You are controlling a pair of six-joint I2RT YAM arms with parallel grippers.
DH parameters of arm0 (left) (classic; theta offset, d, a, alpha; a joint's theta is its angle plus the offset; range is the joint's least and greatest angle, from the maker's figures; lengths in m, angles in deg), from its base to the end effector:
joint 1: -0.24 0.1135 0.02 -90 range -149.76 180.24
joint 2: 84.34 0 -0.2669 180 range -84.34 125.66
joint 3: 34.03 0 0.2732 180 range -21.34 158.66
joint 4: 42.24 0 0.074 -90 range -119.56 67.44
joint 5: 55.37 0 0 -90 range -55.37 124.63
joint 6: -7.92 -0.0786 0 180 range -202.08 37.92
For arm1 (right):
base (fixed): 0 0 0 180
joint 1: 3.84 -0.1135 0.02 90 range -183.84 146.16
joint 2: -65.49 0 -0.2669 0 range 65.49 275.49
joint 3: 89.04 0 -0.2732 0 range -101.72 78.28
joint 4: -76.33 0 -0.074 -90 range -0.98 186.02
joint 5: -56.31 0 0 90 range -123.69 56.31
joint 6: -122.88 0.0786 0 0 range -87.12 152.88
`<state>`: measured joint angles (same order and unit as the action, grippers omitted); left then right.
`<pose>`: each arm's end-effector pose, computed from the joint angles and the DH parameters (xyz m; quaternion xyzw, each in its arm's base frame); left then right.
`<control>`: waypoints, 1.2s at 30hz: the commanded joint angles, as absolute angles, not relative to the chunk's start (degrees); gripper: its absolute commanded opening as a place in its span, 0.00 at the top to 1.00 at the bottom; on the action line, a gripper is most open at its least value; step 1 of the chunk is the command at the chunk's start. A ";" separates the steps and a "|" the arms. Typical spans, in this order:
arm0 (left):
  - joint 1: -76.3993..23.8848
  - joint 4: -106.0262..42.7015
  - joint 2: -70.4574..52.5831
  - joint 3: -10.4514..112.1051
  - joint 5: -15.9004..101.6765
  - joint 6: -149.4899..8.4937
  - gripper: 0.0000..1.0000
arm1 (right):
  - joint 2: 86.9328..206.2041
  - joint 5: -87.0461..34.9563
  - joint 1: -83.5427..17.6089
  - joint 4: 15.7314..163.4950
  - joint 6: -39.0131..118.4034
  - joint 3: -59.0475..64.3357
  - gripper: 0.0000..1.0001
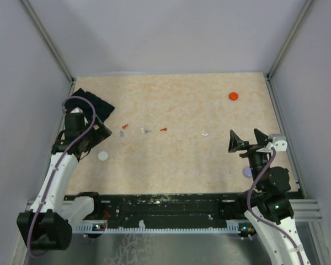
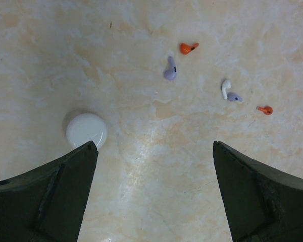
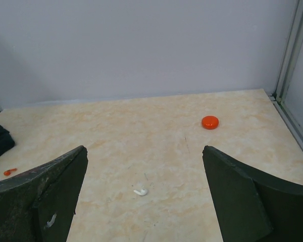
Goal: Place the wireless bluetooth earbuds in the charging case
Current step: Pick up the charging case at the center of the board.
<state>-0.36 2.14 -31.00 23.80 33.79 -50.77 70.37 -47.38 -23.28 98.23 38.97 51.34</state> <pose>0.2501 -0.0015 0.2511 -0.2429 0.8727 -0.1100 0.4090 0.1242 0.0241 0.3253 0.0206 0.6258 0.0990 0.7734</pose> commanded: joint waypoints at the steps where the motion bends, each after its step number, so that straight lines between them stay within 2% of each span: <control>1: -0.10 9.63 -24.35 26.77 32.52 -50.70 0.00 | 68.95 -47.88 -25.87 94.76 38.62 51.31 0.04; 13: 0.32 10.20 -7.30 31.43 28.15 -59.27 0.00 | 67.75 -47.25 -29.12 93.62 38.04 52.42 0.04; 23: 3.11 7.38 5.04 35.64 34.28 -63.00 0.00 | 68.27 -46.90 -29.68 93.43 37.94 52.79 0.04; 36: 3.16 12.42 6.33 31.03 40.56 -59.48 0.00 | 68.65 -46.55 -29.93 93.01 37.84 53.13 0.04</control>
<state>2.99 8.83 7.71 32.76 37.35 -60.87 68.38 -47.10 -28.99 96.59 38.42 52.80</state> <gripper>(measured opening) 0.998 0.959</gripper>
